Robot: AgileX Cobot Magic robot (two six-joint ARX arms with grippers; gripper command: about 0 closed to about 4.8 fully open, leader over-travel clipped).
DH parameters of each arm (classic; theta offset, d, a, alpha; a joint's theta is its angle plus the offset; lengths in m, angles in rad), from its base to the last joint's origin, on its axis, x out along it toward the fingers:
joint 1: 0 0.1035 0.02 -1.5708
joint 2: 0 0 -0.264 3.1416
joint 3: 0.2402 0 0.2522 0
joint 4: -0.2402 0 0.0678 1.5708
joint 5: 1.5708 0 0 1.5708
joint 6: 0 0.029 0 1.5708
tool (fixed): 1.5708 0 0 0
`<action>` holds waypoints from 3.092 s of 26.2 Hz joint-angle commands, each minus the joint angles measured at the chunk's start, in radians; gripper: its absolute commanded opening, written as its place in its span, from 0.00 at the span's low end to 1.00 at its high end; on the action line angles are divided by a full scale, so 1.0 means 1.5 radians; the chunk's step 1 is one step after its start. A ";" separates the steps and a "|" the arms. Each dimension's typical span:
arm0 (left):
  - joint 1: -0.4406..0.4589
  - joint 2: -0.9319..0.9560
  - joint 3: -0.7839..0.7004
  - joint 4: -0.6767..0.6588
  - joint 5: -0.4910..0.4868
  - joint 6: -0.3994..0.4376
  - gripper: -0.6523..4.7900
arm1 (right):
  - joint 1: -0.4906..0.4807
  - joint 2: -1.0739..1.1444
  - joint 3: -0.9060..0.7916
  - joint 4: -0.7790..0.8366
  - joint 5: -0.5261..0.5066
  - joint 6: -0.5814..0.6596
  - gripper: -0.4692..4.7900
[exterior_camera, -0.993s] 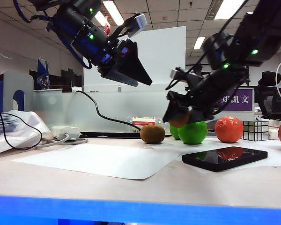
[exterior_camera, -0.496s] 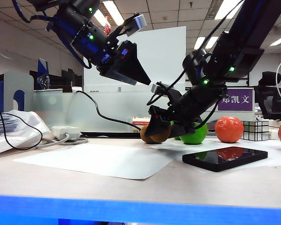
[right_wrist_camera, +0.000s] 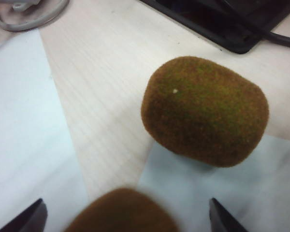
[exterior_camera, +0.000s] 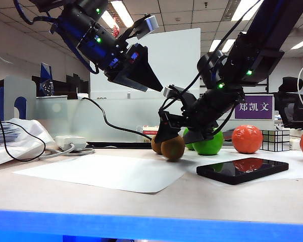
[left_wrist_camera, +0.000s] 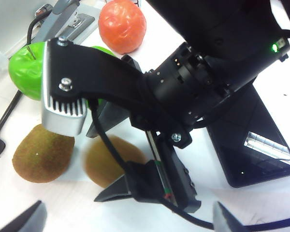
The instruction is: Put the same fruits together.
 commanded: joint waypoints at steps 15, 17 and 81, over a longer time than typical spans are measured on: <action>0.002 -0.065 0.004 0.008 -0.014 -0.004 1.00 | -0.014 -0.129 0.046 0.089 -0.020 0.005 1.00; 0.014 -0.110 0.004 0.010 -0.014 -0.007 1.00 | -0.018 -0.197 0.046 0.078 -0.024 0.009 1.00; 0.207 -1.210 -0.772 0.143 -0.154 -0.581 0.11 | -0.046 -1.383 -0.635 -0.199 0.179 0.227 0.08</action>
